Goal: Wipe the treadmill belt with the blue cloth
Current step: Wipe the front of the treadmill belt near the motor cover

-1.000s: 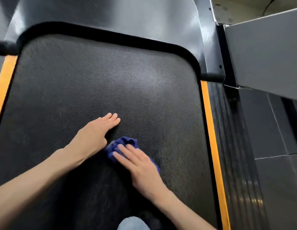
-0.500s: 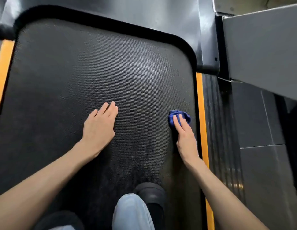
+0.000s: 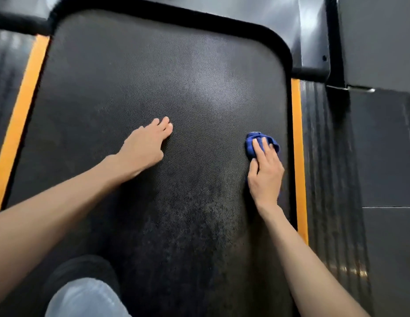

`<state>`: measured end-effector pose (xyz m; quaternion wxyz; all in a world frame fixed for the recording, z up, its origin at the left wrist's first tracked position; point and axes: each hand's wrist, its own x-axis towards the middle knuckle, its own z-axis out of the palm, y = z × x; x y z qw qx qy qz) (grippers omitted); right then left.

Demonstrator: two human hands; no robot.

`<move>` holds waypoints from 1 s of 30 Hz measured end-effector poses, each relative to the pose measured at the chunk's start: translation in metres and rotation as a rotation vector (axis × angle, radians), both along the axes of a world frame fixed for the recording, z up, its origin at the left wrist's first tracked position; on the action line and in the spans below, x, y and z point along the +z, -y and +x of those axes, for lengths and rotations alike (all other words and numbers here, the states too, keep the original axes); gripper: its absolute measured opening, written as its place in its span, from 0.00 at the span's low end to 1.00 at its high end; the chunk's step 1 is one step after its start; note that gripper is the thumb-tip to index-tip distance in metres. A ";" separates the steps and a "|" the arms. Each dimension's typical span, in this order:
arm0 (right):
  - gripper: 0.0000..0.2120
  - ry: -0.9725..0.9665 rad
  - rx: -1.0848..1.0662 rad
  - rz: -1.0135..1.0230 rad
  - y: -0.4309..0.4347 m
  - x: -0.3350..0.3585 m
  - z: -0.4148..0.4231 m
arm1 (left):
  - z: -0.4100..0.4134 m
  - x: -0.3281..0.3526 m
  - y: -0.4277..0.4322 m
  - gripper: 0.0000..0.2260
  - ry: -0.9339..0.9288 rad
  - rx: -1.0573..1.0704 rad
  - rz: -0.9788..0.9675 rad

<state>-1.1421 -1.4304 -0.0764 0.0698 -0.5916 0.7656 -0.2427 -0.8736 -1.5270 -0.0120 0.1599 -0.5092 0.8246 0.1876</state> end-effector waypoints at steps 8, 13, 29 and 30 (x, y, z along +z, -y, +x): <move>0.25 0.030 0.083 0.030 -0.030 0.001 0.087 | 0.059 0.031 -0.065 0.26 0.199 0.347 0.133; 0.27 -0.104 0.828 0.131 -0.094 0.011 0.161 | 0.056 0.016 -0.103 0.28 0.158 0.411 0.082; 0.23 -0.115 0.773 0.060 -0.069 -0.003 0.126 | 0.080 0.006 -0.107 0.29 0.157 0.254 -0.027; 0.23 -0.095 0.630 0.069 -0.056 -0.003 0.097 | 0.080 0.005 -0.106 0.30 0.169 0.231 -0.035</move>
